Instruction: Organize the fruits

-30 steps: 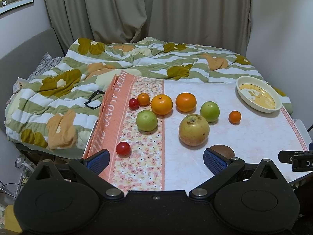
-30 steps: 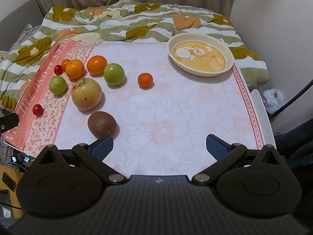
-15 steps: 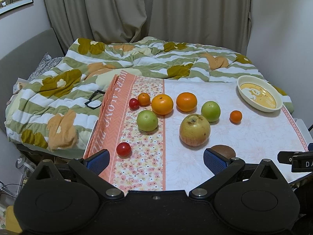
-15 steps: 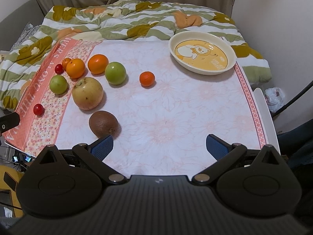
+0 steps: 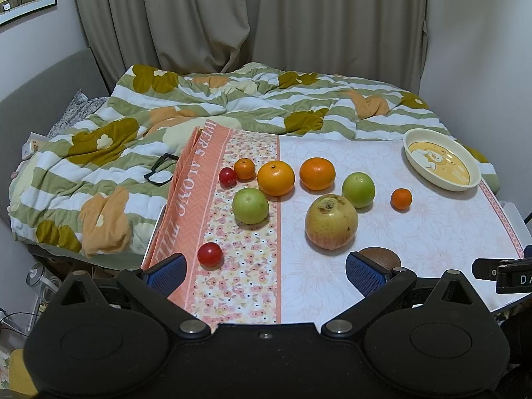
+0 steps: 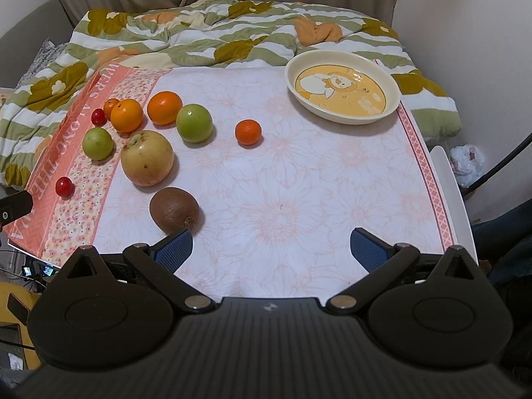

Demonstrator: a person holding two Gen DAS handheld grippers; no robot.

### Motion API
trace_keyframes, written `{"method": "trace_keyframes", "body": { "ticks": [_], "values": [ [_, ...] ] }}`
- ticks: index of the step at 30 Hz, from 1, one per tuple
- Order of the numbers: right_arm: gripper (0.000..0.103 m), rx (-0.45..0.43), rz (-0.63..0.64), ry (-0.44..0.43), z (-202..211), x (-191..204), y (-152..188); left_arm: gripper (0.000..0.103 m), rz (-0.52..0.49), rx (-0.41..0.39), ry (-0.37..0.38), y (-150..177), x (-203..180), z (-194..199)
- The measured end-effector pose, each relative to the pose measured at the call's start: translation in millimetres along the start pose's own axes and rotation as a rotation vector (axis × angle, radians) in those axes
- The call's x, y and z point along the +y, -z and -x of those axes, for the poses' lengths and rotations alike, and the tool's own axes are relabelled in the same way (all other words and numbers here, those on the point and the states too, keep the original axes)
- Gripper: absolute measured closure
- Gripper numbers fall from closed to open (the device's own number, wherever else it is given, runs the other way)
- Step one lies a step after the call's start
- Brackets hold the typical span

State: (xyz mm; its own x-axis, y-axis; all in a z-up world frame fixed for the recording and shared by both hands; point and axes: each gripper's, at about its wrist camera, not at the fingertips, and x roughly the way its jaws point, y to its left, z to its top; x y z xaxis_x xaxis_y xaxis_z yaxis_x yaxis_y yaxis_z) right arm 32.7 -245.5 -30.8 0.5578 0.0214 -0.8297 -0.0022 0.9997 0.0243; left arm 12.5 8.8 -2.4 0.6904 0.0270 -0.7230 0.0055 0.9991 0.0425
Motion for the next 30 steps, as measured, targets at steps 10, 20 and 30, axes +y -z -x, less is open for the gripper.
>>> {"method": "trace_keyframes", "body": {
  "ticks": [10,20,30],
  "values": [
    [0.000,0.002,-0.010,-0.002,-1.8,1.1,2.2,0.000,-0.003,-0.002,0.000,-1.9,1.3,-0.6],
    [0.000,0.003,-0.011,-0.004,-0.8,0.2,1.8,0.000,-0.003,-0.003,0.000,-2.0,1.5,-0.4],
    [0.000,-0.005,-0.008,-0.004,6.8,6.2,0.9,0.000,-0.008,-0.009,0.002,-2.9,4.2,3.5]
  ]
}}
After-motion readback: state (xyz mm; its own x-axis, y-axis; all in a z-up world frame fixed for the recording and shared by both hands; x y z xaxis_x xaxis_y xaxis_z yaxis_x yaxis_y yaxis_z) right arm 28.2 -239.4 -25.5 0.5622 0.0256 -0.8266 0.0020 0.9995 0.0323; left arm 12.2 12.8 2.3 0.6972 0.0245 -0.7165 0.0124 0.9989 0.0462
